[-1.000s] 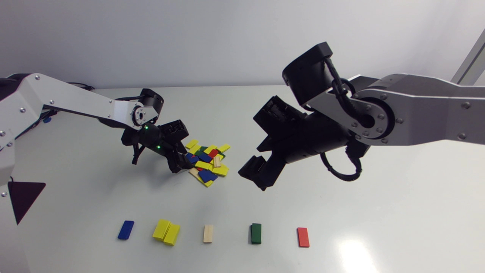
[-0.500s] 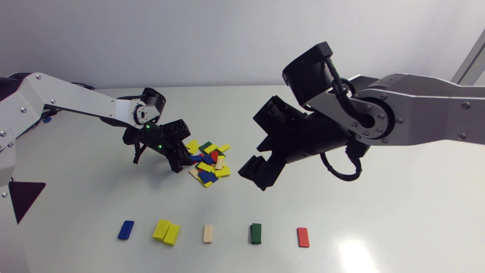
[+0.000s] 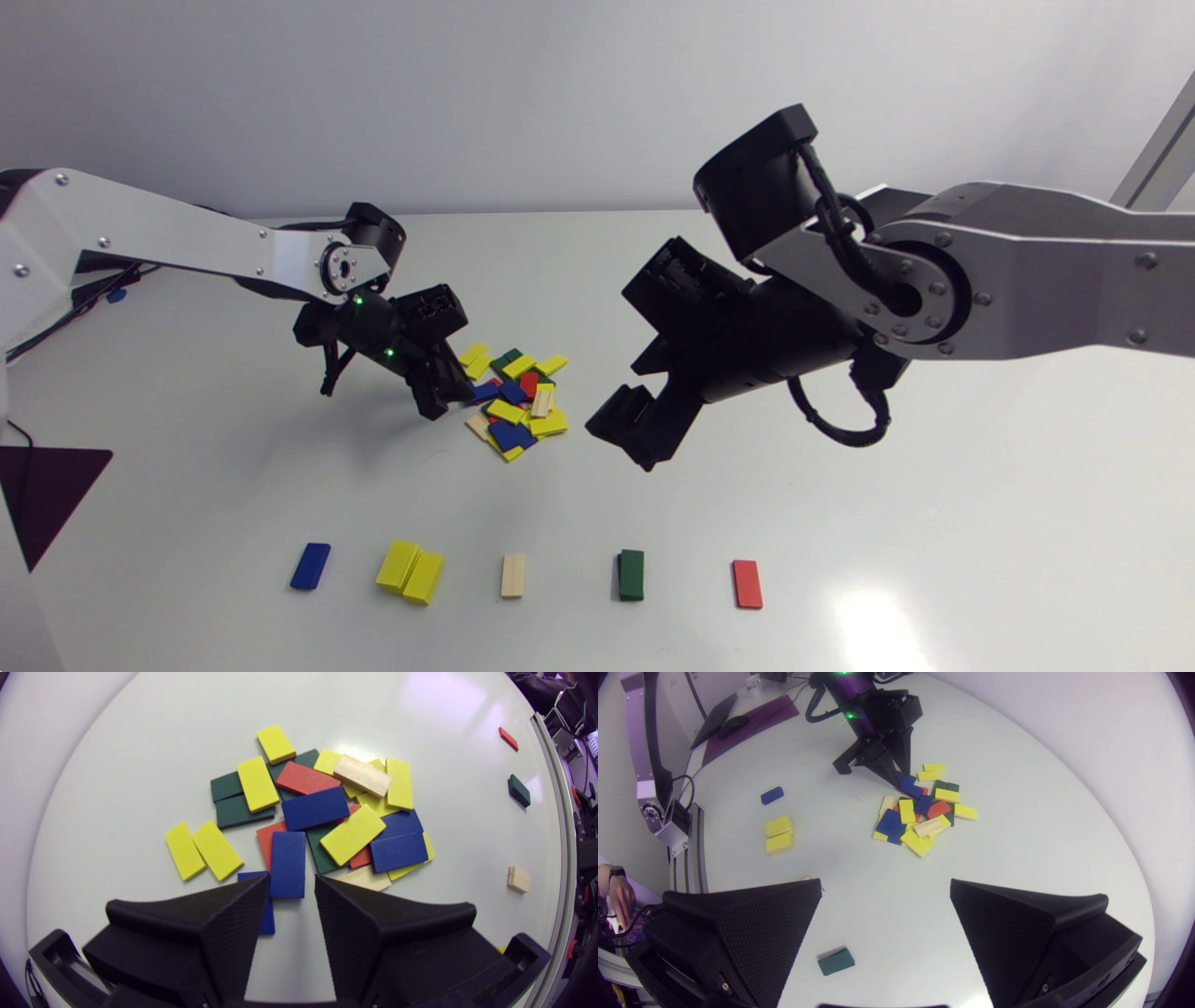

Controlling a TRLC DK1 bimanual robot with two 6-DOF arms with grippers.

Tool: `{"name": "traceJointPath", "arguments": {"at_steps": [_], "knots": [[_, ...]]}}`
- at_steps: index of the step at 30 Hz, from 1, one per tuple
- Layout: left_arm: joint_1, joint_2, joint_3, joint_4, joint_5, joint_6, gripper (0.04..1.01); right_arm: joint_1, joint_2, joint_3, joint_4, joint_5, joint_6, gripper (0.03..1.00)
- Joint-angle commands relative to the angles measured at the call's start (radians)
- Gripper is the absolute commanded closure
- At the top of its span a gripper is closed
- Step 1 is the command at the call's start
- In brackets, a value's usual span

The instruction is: Take domino bricks one by one from the mixed stack on the table and place each onto the existing stack of the same color.

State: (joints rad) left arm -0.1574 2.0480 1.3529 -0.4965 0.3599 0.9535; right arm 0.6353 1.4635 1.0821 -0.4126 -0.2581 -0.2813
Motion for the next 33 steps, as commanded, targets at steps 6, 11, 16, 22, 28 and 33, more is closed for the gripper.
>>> {"name": "traceJointPath", "arguments": {"at_steps": [6,11,16,22,28,33], "knots": [[0.009,-0.072,-0.044,-0.014,0.004,0.034,0.669,0.015,0.012,-0.005,0.006,-0.001,-0.015,0.069],[-0.002,-0.031,-0.026,-0.013,0.002,0.034,0.372,0.018,0.006,-0.016,0.008,-0.001,-0.013,0.069],[-0.016,0.008,-0.006,-0.010,-0.006,0.041,0.270,0.015,-0.006,-0.030,0.008,-0.001,-0.015,0.069],[-0.021,0.032,0.012,-0.010,-0.010,0.065,0.243,0.009,-0.006,-0.031,0.011,-0.001,-0.016,0.069],[-0.018,0.057,0.040,-0.010,-0.010,0.077,0.243,0.009,0.003,-0.025,0.012,-0.001,-0.016,0.069],[-0.013,0.087,0.080,-0.016,-0.010,0.085,0.244,0.007,0.004,-0.030,0.014,-0.003,-0.016,0.069]]}}
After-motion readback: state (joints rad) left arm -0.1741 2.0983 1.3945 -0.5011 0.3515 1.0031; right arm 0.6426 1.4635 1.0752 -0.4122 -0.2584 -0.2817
